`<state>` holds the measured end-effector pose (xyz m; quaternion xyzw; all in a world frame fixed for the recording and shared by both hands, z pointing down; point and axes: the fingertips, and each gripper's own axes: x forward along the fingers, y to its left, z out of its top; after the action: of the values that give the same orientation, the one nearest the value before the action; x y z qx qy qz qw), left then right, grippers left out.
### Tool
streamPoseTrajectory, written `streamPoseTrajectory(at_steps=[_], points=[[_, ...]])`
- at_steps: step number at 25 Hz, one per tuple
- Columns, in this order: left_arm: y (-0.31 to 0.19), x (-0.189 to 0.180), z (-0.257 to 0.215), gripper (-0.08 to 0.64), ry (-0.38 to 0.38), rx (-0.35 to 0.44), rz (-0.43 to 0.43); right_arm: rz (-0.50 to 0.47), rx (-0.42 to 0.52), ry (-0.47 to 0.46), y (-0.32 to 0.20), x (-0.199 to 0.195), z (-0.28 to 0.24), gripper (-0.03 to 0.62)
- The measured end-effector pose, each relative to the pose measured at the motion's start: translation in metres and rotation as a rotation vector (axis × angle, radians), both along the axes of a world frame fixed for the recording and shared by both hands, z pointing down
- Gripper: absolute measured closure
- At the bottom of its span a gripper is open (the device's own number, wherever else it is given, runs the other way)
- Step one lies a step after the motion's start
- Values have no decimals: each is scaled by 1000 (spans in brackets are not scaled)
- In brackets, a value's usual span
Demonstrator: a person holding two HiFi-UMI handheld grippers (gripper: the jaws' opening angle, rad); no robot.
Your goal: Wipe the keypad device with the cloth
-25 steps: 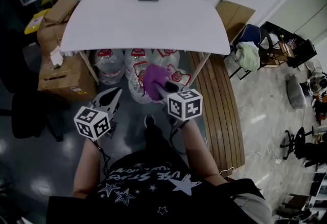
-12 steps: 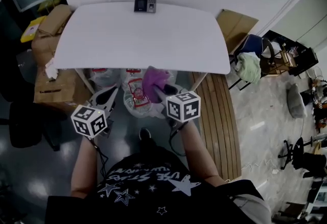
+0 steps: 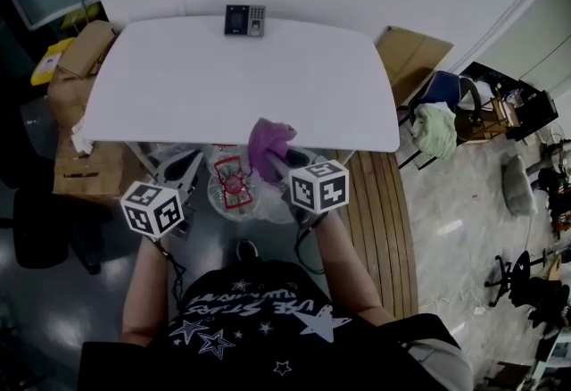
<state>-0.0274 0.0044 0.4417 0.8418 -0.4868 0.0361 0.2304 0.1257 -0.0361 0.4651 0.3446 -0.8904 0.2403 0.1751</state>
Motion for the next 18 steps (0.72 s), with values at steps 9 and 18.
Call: streamPoseTrajectory(at_steps=[9,18], points=[[-24,-2,0,551,1,-4,-26,-18,-1,-4,-30,4,3,499],[-45,-20,-2,551,-11,4,-44,-31,3,26,-49,-9,10,499]])
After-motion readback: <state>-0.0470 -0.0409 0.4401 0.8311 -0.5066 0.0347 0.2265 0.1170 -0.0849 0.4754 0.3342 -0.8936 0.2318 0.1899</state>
